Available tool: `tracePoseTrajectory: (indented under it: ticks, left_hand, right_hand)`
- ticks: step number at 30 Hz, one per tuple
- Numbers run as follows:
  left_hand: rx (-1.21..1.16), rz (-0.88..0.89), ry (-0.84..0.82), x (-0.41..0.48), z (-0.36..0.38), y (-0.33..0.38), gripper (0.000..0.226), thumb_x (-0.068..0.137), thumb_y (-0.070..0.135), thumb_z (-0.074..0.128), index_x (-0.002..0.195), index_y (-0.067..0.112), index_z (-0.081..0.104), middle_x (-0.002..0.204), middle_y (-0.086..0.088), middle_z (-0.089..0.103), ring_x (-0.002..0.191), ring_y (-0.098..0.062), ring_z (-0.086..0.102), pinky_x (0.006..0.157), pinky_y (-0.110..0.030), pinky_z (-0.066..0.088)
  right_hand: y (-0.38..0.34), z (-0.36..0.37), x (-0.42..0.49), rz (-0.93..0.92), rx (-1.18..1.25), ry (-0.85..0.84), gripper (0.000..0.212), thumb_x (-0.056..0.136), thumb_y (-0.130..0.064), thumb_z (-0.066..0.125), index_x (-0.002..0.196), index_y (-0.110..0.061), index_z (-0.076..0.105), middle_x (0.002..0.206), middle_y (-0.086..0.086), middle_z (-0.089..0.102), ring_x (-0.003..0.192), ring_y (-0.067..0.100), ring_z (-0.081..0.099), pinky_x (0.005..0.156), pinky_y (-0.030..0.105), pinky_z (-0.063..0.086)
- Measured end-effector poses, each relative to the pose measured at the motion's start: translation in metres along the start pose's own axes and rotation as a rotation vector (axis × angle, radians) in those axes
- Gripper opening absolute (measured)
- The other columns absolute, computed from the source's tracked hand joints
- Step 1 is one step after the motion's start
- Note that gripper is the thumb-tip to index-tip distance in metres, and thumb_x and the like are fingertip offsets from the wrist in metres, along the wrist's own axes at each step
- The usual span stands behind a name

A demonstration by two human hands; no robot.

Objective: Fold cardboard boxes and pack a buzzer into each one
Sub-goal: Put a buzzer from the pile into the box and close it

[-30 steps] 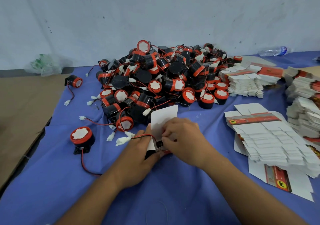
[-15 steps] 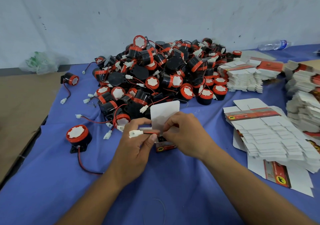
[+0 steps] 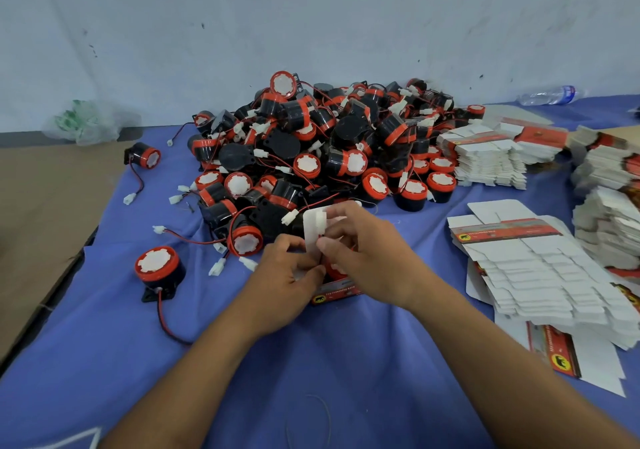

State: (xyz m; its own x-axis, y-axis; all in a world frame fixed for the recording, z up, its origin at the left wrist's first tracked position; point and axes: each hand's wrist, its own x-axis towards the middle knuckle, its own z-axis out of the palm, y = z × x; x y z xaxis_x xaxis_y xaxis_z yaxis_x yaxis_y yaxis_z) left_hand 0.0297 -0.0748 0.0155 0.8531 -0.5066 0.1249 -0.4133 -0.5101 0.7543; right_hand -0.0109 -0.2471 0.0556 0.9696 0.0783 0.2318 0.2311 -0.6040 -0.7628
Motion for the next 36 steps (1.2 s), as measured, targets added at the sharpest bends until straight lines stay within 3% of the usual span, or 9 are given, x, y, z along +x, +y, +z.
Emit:
tracePoseTrajectory:
  ticks: [4, 9, 11, 15, 17, 21, 25, 30, 36]
  left_hand:
    - [0.026, -0.013, 0.007, 0.0, 0.0, 0.005, 0.018, 0.097, 0.025, 0.057, 0.095, 0.018, 0.074, 0.112, 0.007, 0.047, 0.098, -0.009, 0.053, 0.085, -0.034, 0.05]
    - [-0.023, -0.036, 0.229, -0.003, -0.001, 0.002, 0.004, 0.088, 0.024, 0.07, 0.091, 0.025, 0.074, 0.102, 0.011, 0.054, 0.092, 0.001, 0.054, 0.073, -0.01, 0.04]
    - [-0.141, -0.034, 0.352, -0.006, 0.0, -0.001, 0.023, 0.082, 0.022, 0.076, 0.094, 0.037, 0.063, 0.101, 0.016, 0.057, 0.092, 0.003, 0.056, 0.069, -0.007, 0.043]
    - [-0.255, -0.04, 0.477, -0.008, 0.001, -0.005, 0.043, 0.079, 0.024, 0.079, 0.104, 0.039, 0.047, 0.106, 0.018, 0.056, 0.095, 0.007, 0.055, 0.07, -0.012, 0.048]
    - [-0.287, -0.039, 0.475, -0.009, 0.002, -0.008, 0.046, 0.079, 0.023, 0.08, 0.109, 0.036, 0.048, 0.109, 0.018, 0.056, 0.099, 0.007, 0.055, 0.073, -0.011, 0.048]
    - [-0.385, 0.006, 0.424, -0.012, 0.003, -0.009, 0.041, 0.08, 0.018, 0.079, 0.11, 0.032, 0.054, 0.104, 0.018, 0.062, 0.098, -0.003, 0.063, 0.072, -0.018, 0.054]
    - [-0.336, 0.068, 0.389, -0.014, 0.001, -0.005, 0.035, 0.079, 0.029, 0.072, 0.112, 0.035, 0.061, 0.108, 0.015, 0.061, 0.095, -0.013, 0.065, 0.079, -0.033, 0.057]
    - [-0.2, 0.168, 0.337, -0.017, 0.0, -0.003, 0.045, 0.087, 0.029, 0.068, 0.131, 0.021, 0.061, 0.116, 0.014, 0.053, 0.098, -0.009, 0.059, 0.082, -0.02, 0.052]
    - [-0.126, 0.196, 0.243, -0.021, -0.005, -0.001, 0.046, 0.094, 0.028, 0.055, 0.138, 0.012, 0.054, 0.123, 0.01, 0.051, 0.117, -0.004, 0.05, 0.093, -0.011, 0.04]
  right_hand:
    - [0.002, 0.009, 0.004, -0.119, -0.11, 0.109, 0.02, 0.099, -0.016, 0.058, 0.113, -0.029, 0.062, 0.079, -0.006, 0.068, 0.069, 0.008, 0.06, 0.062, 0.024, 0.049]
    - [0.001, 0.007, 0.003, -0.291, -0.375, -0.061, 0.024, 0.094, -0.002, 0.058, 0.108, -0.013, 0.074, 0.1, 0.006, 0.072, 0.088, 0.025, 0.064, 0.076, 0.039, 0.051]
    - [-0.001, 0.011, 0.0, -0.331, -0.484, -0.151, 0.027, 0.093, -0.002, 0.057, 0.115, -0.011, 0.071, 0.11, 0.004, 0.07, 0.094, 0.024, 0.058, 0.082, 0.039, 0.048]
    - [-0.002, 0.019, -0.004, -0.256, -0.56, -0.221, 0.03, 0.095, -0.006, 0.05, 0.122, -0.019, 0.055, 0.115, -0.001, 0.059, 0.098, 0.022, 0.046, 0.083, 0.039, 0.046]
    - [-0.002, 0.019, -0.005, -0.149, -0.442, -0.15, 0.022, 0.099, -0.014, 0.052, 0.12, -0.022, 0.05, 0.114, 0.003, 0.053, 0.096, 0.024, 0.05, 0.079, 0.041, 0.05]
    - [0.003, 0.018, -0.001, -0.164, -0.253, 0.027, 0.012, 0.092, -0.011, 0.069, 0.104, -0.01, 0.074, 0.103, 0.003, 0.059, 0.093, 0.021, 0.057, 0.08, 0.03, 0.049]
    - [0.006, 0.009, 0.002, -0.204, -0.301, -0.142, 0.013, 0.094, -0.016, 0.067, 0.099, -0.016, 0.079, 0.092, -0.004, 0.055, 0.087, 0.011, 0.049, 0.075, 0.022, 0.042]
    - [0.005, 0.008, -0.003, -0.201, -0.402, -0.241, 0.029, 0.1, -0.027, 0.057, 0.078, -0.015, 0.073, 0.098, -0.004, 0.047, 0.101, 0.017, 0.04, 0.089, 0.037, 0.039]
    - [0.003, 0.007, -0.009, -0.252, -0.466, -0.287, 0.022, 0.1, -0.037, 0.056, 0.107, -0.032, 0.076, 0.107, -0.005, 0.044, 0.108, 0.017, 0.036, 0.097, 0.039, 0.035]
